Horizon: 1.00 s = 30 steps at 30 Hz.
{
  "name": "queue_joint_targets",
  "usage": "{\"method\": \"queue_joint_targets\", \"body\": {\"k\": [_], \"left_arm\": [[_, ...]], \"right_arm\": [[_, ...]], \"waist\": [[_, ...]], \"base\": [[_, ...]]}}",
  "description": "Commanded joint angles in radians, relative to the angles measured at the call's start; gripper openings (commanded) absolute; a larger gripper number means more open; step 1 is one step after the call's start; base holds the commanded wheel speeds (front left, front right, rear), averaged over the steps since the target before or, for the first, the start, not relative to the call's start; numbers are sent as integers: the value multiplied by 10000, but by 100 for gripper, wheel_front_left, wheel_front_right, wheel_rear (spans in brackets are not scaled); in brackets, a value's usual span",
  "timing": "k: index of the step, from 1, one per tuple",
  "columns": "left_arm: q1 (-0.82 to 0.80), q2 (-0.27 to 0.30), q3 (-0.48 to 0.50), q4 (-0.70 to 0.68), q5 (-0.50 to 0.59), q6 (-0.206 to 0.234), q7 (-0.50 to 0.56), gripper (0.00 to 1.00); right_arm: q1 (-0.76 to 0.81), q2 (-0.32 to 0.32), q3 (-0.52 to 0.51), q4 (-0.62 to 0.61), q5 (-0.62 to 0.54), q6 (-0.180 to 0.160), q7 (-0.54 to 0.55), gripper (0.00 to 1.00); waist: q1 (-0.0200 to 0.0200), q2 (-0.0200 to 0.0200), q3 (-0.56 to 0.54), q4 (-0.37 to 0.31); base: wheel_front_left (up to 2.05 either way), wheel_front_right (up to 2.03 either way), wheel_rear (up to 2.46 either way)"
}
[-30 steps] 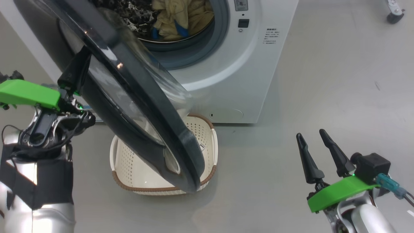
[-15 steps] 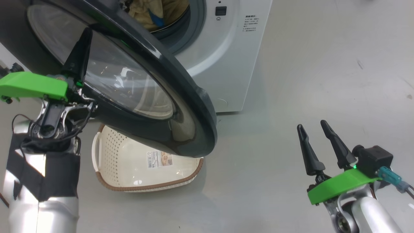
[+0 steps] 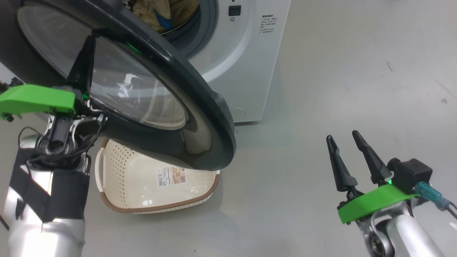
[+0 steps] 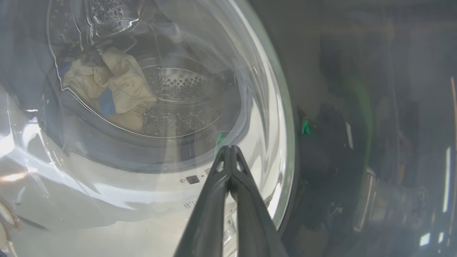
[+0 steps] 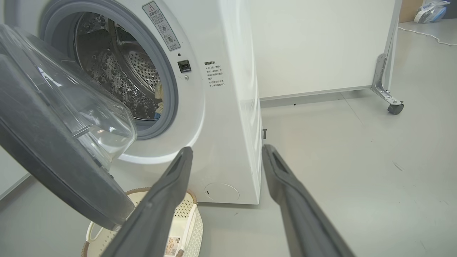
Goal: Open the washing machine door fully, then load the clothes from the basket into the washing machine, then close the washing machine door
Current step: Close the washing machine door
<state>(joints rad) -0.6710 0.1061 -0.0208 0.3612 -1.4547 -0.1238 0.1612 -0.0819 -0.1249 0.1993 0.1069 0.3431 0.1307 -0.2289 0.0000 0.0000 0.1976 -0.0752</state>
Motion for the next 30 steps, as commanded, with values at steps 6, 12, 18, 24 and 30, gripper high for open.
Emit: {"method": "queue_joint_targets", "body": {"k": [6, 12, 18, 24, 30], "left_arm": [[-252, 475, -23, -158, -178, -69, -273, 0], [6, 807, -345, -240, 38, -69, -720, 0], [493, 1402, -909, -657, 579, -69, -1461, 0], [1218, 2307, -1720, -1252, 1630, -69, -2604, 0], [2113, 3563, -2921, -1163, 4443, -56, -4001, 0]], "right_arm": [[-380, -97, 176, -239, 24, 0, -146, 100], [-299, -92, 76, -247, 4, 0, -154, 100], [-156, -66, -50, -328, 14, 0, -178, 100], [36, -14, -148, -487, -31, 0, -216, 100], [346, 53, -249, -758, -150, 0, -243, 100]], "waist": [[0, 0, -28, -40], [0, 0, -186, 77], [0, 0, -482, 330], [0, 0, -851, 565], [0, 0, -1290, 665]], "base": [[0, 0, 0], [0, 0, 0], [0, 0, 0], [0, 0, 0], [0, 0, 0]]}}
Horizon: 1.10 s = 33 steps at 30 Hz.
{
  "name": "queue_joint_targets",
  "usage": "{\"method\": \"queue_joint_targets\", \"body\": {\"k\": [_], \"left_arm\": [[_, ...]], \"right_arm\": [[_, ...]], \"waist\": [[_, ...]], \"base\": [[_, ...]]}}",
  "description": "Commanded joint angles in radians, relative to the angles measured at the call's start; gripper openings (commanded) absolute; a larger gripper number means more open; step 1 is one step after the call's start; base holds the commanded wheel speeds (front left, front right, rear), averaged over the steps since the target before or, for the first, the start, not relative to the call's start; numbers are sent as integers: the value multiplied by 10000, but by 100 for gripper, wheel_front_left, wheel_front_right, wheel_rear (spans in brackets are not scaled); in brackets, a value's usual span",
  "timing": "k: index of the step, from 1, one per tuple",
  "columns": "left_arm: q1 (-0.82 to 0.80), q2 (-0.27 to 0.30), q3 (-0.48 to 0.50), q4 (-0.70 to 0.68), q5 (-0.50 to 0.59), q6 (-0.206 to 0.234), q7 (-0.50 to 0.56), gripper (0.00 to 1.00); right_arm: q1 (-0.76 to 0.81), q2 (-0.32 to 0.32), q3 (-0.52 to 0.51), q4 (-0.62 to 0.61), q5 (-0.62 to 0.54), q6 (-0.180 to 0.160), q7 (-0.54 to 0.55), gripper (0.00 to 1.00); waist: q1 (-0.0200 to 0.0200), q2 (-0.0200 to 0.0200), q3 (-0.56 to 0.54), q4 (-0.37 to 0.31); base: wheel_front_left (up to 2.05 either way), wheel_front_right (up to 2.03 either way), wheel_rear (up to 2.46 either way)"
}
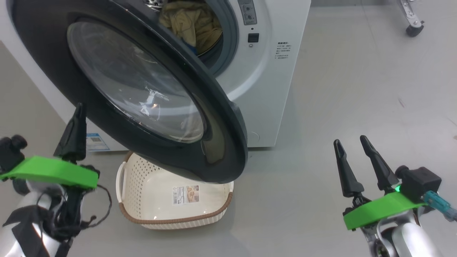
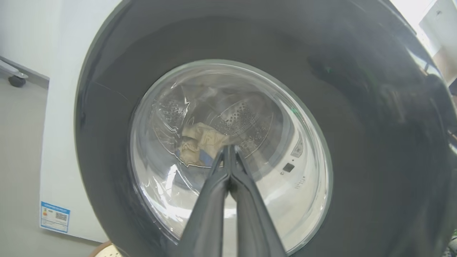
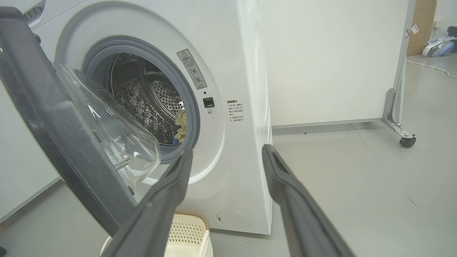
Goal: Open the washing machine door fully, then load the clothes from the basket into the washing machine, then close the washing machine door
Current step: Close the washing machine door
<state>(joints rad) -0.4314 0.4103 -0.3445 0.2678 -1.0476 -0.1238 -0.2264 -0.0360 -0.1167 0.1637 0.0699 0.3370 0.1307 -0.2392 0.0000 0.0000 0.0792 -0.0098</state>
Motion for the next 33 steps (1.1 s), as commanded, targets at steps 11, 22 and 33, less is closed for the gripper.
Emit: {"method": "queue_joint_targets", "body": {"k": [11, 22, 33], "left_arm": [[1301, 1054, 663, -1488, 3932, 1605, -349, 0], [2931, 1459, 1025, -2609, 5224, 2984, -350, 100], [4331, 1065, 1505, -3346, 5466, 3951, -352, 100]], "right_arm": [[262, 29, -4, -766, -225, 0, -155, 100], [612, 58, -103, -1116, -395, 0, -100, 100], [982, 130, -362, -1127, -544, 0, -117, 100]], "waist": [[0, 0, -432, -283], [0, 0, -523, -482], [0, 0, -529, -549]], "base": [[0, 0, 0], [0, 0, 0], [0, 0, 0]]}}
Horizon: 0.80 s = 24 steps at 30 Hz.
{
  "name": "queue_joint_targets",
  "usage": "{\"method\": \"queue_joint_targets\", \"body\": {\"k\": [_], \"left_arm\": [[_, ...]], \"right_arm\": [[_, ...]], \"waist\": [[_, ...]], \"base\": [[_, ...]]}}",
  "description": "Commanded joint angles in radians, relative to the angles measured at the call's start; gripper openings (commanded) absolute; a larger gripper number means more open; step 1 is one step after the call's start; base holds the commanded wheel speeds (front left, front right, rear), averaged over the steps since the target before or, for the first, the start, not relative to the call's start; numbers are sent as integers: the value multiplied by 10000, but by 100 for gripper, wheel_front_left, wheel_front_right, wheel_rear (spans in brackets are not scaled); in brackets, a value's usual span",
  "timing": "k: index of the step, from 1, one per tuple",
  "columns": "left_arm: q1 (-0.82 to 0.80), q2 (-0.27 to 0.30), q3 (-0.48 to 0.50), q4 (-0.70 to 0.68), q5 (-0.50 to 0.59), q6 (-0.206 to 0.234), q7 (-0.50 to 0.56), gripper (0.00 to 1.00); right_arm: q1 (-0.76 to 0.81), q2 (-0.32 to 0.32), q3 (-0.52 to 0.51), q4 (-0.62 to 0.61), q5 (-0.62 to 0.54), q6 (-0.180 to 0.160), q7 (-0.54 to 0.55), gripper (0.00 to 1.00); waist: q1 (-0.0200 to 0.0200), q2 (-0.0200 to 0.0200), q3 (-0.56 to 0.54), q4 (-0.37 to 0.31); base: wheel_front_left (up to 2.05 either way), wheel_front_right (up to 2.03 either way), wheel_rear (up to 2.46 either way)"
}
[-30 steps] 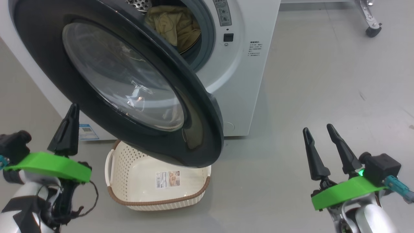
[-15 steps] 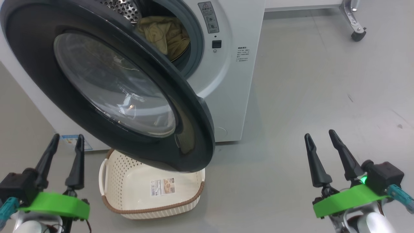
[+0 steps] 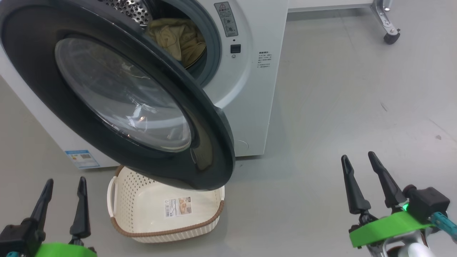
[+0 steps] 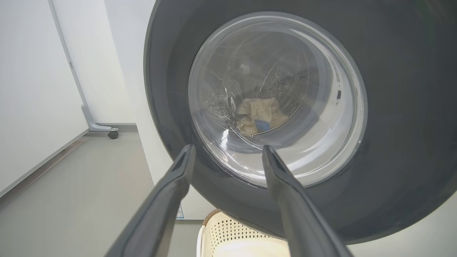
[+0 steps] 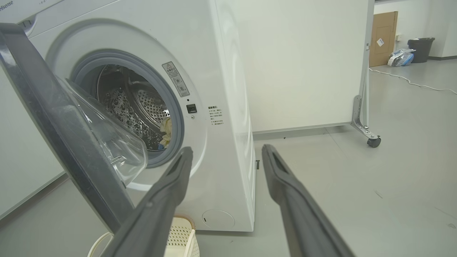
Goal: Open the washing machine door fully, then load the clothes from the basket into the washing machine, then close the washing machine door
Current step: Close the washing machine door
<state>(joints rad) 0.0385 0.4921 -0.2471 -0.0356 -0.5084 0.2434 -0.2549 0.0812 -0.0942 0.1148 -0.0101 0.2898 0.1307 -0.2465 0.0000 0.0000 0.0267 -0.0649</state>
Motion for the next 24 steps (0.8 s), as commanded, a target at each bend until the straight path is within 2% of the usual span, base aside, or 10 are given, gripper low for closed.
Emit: {"method": "queue_joint_targets", "body": {"k": [1, 12, 24], "left_arm": [[-270, 198, 550, -344, 71, 277, -67, 100], [466, -291, 973, -516, 537, 413, -68, 100], [865, -681, 1307, -406, 790, 211, -68, 100]], "right_arm": [[-151, -92, 107, -322, -82, 0, -47, 100], [328, 15, -196, -88, -176, 0, -95, 100], [488, 63, -305, 136, -222, 0, -133, 100]], "waist": [[0, 0, -5, 4], [0, 0, 28, -14], [0, 0, 11, -45]], "base": [[0, 0, 0], [0, 0, 0], [0, 0, 0]]}}
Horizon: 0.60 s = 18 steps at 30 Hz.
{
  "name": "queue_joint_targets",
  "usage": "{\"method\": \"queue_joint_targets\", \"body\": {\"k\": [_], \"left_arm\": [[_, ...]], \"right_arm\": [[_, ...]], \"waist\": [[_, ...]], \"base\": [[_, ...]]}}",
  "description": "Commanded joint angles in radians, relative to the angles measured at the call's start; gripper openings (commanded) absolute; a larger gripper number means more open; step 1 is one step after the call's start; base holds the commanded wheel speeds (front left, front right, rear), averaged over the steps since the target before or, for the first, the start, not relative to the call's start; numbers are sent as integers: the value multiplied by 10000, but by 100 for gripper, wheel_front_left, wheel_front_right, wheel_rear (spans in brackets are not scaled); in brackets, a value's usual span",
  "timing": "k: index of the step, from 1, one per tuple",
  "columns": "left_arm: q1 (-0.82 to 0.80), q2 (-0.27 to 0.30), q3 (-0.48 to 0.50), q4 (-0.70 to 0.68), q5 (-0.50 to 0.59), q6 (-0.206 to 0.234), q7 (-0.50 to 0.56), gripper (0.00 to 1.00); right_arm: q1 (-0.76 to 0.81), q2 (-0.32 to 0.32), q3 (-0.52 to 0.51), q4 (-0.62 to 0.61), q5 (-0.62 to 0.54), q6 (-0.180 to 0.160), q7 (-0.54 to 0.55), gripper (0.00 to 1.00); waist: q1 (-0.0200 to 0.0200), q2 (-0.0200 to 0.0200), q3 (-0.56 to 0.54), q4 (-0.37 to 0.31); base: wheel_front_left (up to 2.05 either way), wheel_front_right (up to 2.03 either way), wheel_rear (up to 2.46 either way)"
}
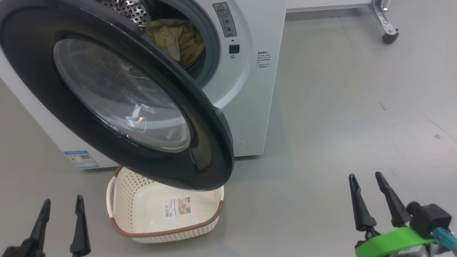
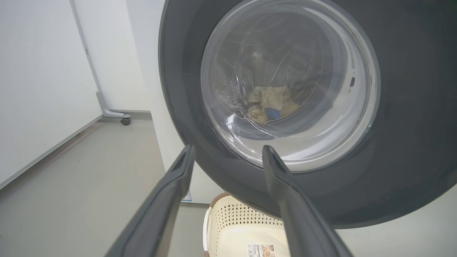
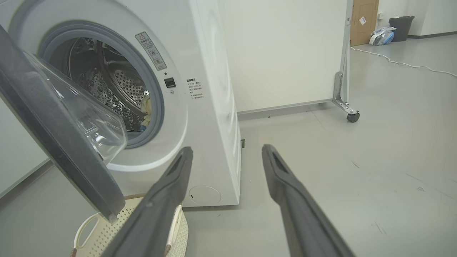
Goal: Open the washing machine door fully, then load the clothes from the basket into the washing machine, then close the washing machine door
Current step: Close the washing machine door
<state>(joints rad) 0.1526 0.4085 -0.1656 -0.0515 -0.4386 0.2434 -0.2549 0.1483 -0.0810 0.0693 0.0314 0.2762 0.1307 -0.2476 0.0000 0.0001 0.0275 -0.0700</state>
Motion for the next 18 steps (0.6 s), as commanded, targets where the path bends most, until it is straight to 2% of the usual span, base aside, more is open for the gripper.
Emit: {"method": "queue_joint_targets", "body": {"k": [1, 18], "left_arm": [[-248, 131, 503, -219, 116, 197, -68, 100], [-171, -222, 879, -143, 395, -204, -68, 100]], "right_arm": [[-183, -67, 150, -270, -87, 0, -123, 100], [-271, -52, 153, -205, -63, 0, -138, 100]], "waist": [[0, -1, 4, 15], [0, -1, 65, 88]], "base": [[0, 0, 0], [0, 0, 0]]}}
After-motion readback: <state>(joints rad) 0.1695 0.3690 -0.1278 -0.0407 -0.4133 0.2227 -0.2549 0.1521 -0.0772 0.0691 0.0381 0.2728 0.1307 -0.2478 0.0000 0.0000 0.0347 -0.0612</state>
